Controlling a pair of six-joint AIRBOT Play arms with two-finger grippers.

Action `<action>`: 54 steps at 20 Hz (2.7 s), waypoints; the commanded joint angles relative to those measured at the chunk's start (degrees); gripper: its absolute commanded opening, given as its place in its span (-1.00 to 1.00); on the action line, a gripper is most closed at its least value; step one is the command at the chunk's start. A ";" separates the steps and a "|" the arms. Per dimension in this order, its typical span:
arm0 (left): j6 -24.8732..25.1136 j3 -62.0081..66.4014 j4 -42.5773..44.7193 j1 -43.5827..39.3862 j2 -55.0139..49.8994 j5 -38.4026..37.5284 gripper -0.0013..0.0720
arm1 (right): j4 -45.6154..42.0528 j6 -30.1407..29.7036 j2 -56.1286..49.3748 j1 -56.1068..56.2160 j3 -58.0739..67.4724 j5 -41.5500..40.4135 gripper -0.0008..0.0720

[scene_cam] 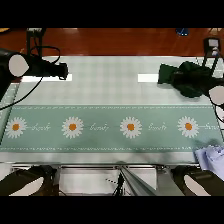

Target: Fold the shirts.

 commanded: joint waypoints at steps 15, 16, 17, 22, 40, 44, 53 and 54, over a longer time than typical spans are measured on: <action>0.02 0.00 0.02 -0.04 -0.59 2.67 1.00 | -3.43 19.82 -17.53 -27.47 7.61 -6.64 0.65; 0.02 0.00 0.02 -0.04 -0.59 2.67 1.00 | -2.36 19.82 -19.96 -27.43 8.92 -6.49 0.65; 0.02 0.00 0.02 -0.04 -0.59 2.67 1.00 | -0.83 19.82 -22.23 -27.17 10.12 -6.32 0.65; 0.00 0.00 0.00 -0.04 -0.59 2.64 1.00 | 3.08 19.58 -30.95 -26.40 12.81 -6.40 0.65; 0.07 6.03 -0.02 -0.50 0.98 0.98 1.00 | 0.94 8.46 -19.32 -20.15 17.11 -6.47 -0.90; 0.09 16.41 -0.02 -2.80 4.44 -2.19 1.00 | 0.94 2.99 0.07 -14.99 18.21 -6.38 -0.90; 0.02 24.26 -0.02 -9.81 19.80 -15.96 1.00 | 8.35 2.89 27.74 3.34 18.21 6.73 -0.90; 0.02 24.26 -0.02 -9.81 20.61 -19.76 1.00 | 8.81 2.89 27.82 5.33 18.21 10.38 -0.90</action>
